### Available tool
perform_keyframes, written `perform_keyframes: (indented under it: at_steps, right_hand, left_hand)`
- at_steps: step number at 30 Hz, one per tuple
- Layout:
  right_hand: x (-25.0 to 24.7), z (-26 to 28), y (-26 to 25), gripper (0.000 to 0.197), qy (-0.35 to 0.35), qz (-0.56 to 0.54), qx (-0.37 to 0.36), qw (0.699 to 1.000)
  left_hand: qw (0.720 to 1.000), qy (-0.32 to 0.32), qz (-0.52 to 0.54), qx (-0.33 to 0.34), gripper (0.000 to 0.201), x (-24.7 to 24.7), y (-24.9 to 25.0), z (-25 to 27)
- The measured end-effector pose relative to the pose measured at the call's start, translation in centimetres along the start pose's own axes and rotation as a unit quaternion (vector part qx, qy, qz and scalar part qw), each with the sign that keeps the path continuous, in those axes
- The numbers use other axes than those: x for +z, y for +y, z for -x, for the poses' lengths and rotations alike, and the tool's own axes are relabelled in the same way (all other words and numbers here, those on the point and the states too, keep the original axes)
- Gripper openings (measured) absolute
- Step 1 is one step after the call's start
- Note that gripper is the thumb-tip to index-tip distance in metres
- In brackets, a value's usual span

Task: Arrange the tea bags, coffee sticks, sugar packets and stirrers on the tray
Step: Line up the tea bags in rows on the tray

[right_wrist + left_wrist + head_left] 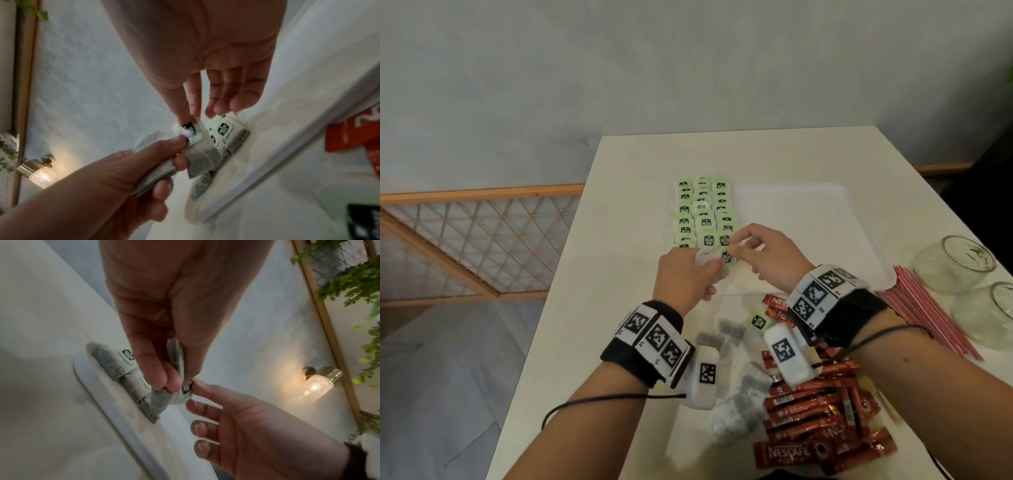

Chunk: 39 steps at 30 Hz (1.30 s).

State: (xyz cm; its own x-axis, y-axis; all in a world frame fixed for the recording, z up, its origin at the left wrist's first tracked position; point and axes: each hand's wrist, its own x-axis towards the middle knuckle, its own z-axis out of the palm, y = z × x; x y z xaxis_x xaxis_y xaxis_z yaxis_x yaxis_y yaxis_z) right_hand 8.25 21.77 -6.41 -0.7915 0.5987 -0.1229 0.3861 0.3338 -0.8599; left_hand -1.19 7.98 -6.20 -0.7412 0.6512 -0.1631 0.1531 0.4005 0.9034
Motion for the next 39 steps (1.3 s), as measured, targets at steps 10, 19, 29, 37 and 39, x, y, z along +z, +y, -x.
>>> perform_keyframes:
  at_steps: [10, 19, 29, 37, 39]
  right_hand:
    - [1.3, -3.2, 1.1, 0.007, -0.024, 0.152, -0.029, 0.988]
    - [2.7, -5.4, -0.4, 0.011, -0.007, 0.204, -0.059, 0.977]
    - [1.4, -3.2, -1.6, 0.013, -0.013, 0.015, -0.048, 0.999]
    - [-0.4, -1.9, -1.7, 0.013, 0.036, 0.040, -0.015, 0.998]
    - [-0.5, -1.8, -1.8, 0.012, 0.049, 0.041, -0.004, 0.998]
  left_hand:
    - [0.997, 0.042, 0.031, -0.054, 0.024, -3.6, -1.6, -2.2]
    - [0.996, 0.060, 0.061, -0.037, 0.021, -5.1, -2.7, -2.7]
    - [0.996, 0.005, 0.091, -0.015, 0.013, -2.6, -1.9, -2.5]
    - [0.974, 0.112, -0.156, 0.116, 0.012, -0.3, 0.7, -1.5]
    - [0.977, 0.090, -0.159, 0.113, 0.016, 0.4, 1.2, -1.3]
